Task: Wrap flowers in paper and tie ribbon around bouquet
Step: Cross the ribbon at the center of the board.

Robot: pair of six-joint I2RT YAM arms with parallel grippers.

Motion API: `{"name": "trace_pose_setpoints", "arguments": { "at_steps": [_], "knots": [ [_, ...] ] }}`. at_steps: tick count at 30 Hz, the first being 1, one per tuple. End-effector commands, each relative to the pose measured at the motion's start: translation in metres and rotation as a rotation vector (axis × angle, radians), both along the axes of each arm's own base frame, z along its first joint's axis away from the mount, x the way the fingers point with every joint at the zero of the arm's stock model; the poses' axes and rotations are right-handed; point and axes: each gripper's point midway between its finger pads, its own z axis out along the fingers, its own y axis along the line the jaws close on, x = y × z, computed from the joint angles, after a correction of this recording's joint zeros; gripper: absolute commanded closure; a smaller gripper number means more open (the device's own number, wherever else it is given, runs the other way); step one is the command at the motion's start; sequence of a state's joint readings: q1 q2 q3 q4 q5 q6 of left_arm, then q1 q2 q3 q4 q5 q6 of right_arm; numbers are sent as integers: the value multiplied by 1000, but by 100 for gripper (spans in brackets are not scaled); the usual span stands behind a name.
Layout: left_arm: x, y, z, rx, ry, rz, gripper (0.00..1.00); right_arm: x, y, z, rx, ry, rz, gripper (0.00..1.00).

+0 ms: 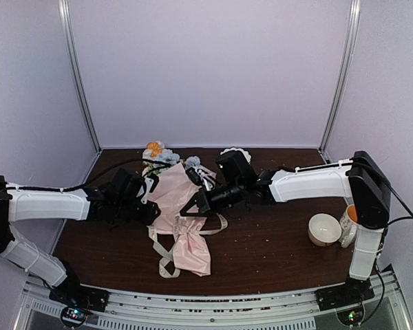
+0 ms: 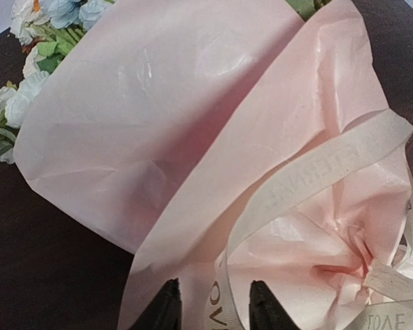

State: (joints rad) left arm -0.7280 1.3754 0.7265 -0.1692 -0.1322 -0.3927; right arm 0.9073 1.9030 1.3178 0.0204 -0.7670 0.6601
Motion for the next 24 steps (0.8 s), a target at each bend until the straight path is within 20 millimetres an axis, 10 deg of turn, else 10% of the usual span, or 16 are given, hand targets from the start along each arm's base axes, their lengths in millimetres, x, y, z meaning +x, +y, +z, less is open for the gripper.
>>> {"name": "trace_pose_setpoints", "arguments": {
  "at_steps": [1,14,24],
  "knots": [
    [0,2,-4,52,8,-16,70,4,2,24,42,-45,-2,100],
    [-24,5,-4,36,28,-71,100,12,1,25,41,-41,-22,100],
    [-144,-71,69,-220,-94,-589,100,43,-3,30,15,-62,-80,100]
  ]
}}
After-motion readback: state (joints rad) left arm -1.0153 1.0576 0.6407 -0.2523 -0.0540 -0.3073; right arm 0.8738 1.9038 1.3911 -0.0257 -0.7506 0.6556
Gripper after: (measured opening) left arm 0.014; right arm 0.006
